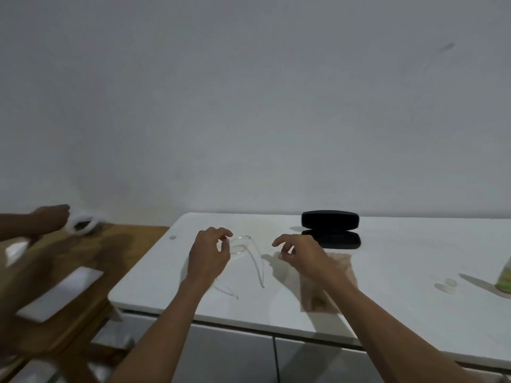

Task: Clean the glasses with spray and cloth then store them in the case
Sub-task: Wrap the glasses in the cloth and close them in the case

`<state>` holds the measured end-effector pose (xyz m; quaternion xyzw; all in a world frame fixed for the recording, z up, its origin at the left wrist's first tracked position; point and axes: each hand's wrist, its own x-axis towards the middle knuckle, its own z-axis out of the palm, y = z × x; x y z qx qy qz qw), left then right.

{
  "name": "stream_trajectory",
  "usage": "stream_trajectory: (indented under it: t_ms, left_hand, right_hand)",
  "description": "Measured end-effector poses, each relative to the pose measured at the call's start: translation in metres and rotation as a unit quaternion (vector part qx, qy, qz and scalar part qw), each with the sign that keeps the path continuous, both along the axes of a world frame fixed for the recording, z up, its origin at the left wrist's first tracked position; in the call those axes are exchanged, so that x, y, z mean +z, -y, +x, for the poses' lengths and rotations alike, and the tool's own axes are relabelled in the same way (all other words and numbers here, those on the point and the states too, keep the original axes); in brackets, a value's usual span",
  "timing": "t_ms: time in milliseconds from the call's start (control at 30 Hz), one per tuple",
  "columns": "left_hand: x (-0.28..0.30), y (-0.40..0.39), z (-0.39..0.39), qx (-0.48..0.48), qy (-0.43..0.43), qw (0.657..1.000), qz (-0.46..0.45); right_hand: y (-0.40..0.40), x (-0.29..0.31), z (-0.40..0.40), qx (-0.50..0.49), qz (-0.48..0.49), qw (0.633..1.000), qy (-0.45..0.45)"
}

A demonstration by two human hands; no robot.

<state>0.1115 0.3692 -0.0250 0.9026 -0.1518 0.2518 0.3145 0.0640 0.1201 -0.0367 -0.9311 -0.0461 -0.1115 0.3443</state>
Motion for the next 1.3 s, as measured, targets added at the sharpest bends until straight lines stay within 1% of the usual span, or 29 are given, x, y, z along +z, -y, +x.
stream_trajectory:
  t_ms: [133, 200, 267, 433, 567, 633, 733, 867, 967, 1133, 1300]
  left_hand:
    - [-0.01, -0.046, -0.015, 0.013, 0.009, 0.999, 0.03]
    - [-0.015, -0.06, -0.02, 0.01, 0.018, 0.997, 0.069]
    - [-0.02, -0.067, -0.025, 0.003, 0.024, 0.996, 0.088]
    - [-0.027, -0.069, -0.026, -0.019, 0.02, 0.997, 0.076]
    - [-0.033, -0.069, -0.02, -0.013, 0.043, 0.997, 0.062]
    - [-0.034, -0.069, -0.018, -0.007, 0.061, 0.997, 0.055]
    - [-0.03, -0.066, -0.017, 0.0, 0.091, 0.995, 0.039]
    - [-0.019, -0.051, -0.009, 0.014, 0.048, 0.998, -0.035]
    - [-0.01, -0.03, -0.001, 0.002, 0.008, 0.996, -0.086]
    - [0.0, 0.021, 0.001, -0.041, -0.082, 0.984, -0.154]
    - [0.0, 0.075, -0.008, -0.107, -0.131, 0.975, -0.143]
  right_hand:
    - [-0.026, -0.008, 0.011, 0.036, -0.061, 0.997, -0.011]
    - [-0.034, -0.009, 0.015, 0.035, -0.082, 0.996, -0.008]
    - [-0.038, -0.011, 0.019, 0.027, -0.084, 0.996, -0.001]
    - [-0.042, -0.018, 0.027, -0.006, -0.066, 0.997, 0.047]
    - [-0.042, -0.022, 0.028, 0.004, -0.07, 0.996, 0.062]
    - [-0.042, -0.021, 0.027, -0.001, -0.047, 0.995, 0.086]
    - [-0.044, -0.019, 0.028, -0.017, 0.018, 0.99, 0.139]
    - [-0.041, -0.007, 0.029, -0.038, 0.107, 0.984, 0.14]
    - [-0.028, 0.001, 0.024, -0.057, 0.14, 0.977, 0.149]
    - [0.016, 0.014, 0.0, -0.122, 0.127, 0.974, 0.144]
    - [0.069, 0.015, -0.04, -0.173, 0.116, 0.968, 0.139]
